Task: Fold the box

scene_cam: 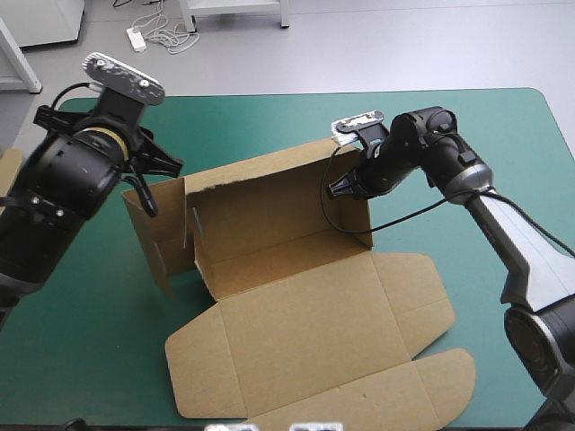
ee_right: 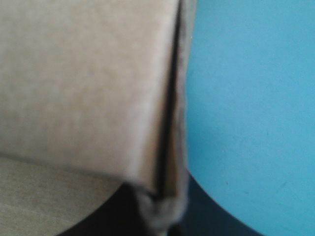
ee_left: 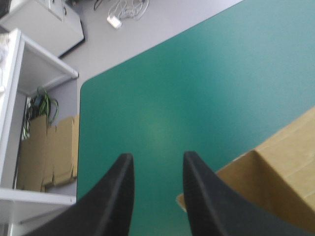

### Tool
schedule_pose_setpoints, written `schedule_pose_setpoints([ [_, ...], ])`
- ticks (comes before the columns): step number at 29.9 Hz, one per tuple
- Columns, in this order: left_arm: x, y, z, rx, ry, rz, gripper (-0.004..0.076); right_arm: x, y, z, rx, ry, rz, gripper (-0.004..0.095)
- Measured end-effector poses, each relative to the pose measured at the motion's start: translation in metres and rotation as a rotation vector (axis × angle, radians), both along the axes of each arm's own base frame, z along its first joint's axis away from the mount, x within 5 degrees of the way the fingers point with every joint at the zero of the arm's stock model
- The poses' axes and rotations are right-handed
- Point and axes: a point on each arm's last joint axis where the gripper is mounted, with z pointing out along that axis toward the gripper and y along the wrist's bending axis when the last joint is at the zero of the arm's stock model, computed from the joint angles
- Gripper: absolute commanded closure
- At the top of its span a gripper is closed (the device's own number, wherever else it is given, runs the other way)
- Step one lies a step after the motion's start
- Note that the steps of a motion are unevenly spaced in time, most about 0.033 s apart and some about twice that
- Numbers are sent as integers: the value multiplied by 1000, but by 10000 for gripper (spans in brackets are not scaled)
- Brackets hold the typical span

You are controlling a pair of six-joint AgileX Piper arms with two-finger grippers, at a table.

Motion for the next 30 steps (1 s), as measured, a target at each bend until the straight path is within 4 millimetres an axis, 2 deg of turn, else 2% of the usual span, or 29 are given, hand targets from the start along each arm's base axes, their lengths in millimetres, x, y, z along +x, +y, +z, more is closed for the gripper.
schedule_pose_setpoints([
  [8,21,61,-12,-215,129,105,475,-5,-7,20,-40,9,-51,925],
  [11,24,83,-13,-274,133,171,475,-1,-9,21,-58,-6,-73,925],
  [14,26,95,-15,-323,142,209,475,10,-10,18,-95,-21,-110,925],
  [17,31,99,-19,-352,163,216,475,25,-12,6,-107,-2,-136,925],
  [23,42,95,-29,-402,214,193,475,59,-22,-18,-71,57,-194,926],
  [30,48,93,-44,-412,257,183,475,83,-27,-26,-26,46,-221,915],
])
